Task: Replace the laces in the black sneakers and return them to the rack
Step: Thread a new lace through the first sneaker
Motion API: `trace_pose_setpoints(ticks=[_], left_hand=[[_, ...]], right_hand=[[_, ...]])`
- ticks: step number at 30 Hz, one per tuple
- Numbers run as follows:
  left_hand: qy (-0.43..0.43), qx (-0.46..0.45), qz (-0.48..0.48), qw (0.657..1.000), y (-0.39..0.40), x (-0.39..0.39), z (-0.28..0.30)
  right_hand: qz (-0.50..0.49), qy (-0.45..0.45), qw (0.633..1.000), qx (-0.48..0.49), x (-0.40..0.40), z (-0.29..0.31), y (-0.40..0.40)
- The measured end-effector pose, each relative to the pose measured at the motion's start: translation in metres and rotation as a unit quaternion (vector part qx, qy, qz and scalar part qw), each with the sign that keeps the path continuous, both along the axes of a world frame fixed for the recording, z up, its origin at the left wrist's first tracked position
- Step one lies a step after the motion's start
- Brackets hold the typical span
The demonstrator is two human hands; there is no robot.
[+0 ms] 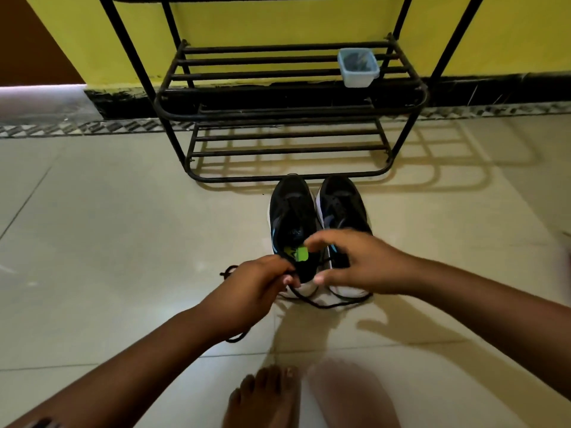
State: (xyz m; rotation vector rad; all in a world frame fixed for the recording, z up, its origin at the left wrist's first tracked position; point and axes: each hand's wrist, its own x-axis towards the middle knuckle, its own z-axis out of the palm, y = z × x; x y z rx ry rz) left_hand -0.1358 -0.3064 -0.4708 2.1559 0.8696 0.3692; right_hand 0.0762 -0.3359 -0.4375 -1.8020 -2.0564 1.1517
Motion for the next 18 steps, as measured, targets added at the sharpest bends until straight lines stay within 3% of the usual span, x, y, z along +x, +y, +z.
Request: trace_pose_setpoints(ticks=[3,7,9,10,13,18], left_hand=[[-0.029,-0.039,0.019,0.999,-0.003,0.007,0.006],[-0.029,-0.084,0.057,0.994,-0.002,0.005,0.008],[-0.039,-0.101,0.063,0.992,-0.003,0.005,0.007],[-0.049,-0.109,0.063,0.991,-0.004,0.006,0.007],[-0.064,-0.125,0.064,0.988,-0.004,0.007,0.007],[-0.019,-0.109,0.052,0.992,-0.001,-0.002,0.0]], right_hand=[[-0.002,0.159,0.982,-0.104,-0.01,0.001,-0.006],[-0.05,0.183,0.961,-0.2,-0.003,-0.001,-0.006],[-0.041,0.204,0.911,-0.357,-0.005,-0.007,-0.011],[-0.024,0.201,0.899,-0.387,-0.007,-0.008,-0.015],[-0.04,0.204,0.95,-0.233,-0.005,-0.002,-0.017],[-0.107,0.259,0.932,-0.231,0.006,-0.003,-0.014]])
